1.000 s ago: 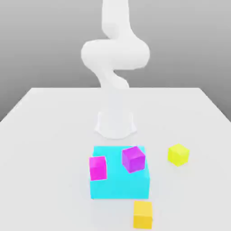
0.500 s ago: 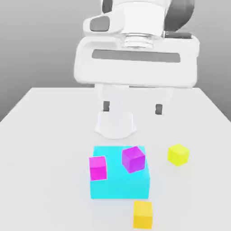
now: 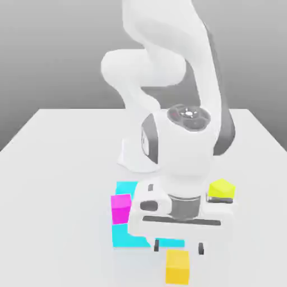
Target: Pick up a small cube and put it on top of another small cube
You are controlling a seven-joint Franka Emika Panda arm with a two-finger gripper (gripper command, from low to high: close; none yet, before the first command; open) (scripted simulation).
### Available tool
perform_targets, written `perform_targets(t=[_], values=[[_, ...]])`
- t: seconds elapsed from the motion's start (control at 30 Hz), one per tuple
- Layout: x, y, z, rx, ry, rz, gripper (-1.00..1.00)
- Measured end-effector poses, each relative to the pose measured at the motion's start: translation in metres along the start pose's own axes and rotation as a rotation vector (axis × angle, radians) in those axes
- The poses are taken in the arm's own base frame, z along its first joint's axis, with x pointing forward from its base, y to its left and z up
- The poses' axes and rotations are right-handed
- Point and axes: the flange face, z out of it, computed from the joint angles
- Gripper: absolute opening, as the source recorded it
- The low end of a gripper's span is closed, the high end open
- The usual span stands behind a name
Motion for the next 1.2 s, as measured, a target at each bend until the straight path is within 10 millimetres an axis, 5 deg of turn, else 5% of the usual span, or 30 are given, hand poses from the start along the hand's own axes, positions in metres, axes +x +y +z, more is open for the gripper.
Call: perform_targets(t=[0.03, 0.27, 0.43, 0.57, 0.67, 0.9, 1.03, 1.2], values=[[0.0, 0.001, 0.011, -0.001, 0.0, 0.0, -1.0], [-0.001, 0.001, 0.013, -0.001, 0.0, -0.001, -1.0], [-0.002, 0.0, -0.04, 0.0, 0.0, 0.0, -1.0], [-0.073, -0.006, -0.071, 0.011, -0.025, 0.015, -1.0], [-0.146, -0.003, -0.087, 0.012, -0.038, -0.01, -1.0], [-0.242, 0.051, -0.103, 0.0, -0.032, 0.067, -1.0], [-0.278, 0.09, -0.101, -0.003, -0.004, 0.106, -1.0], [-0.275, 0.097, -0.078, -0.019, 0.053, 0.124, -1.0]])
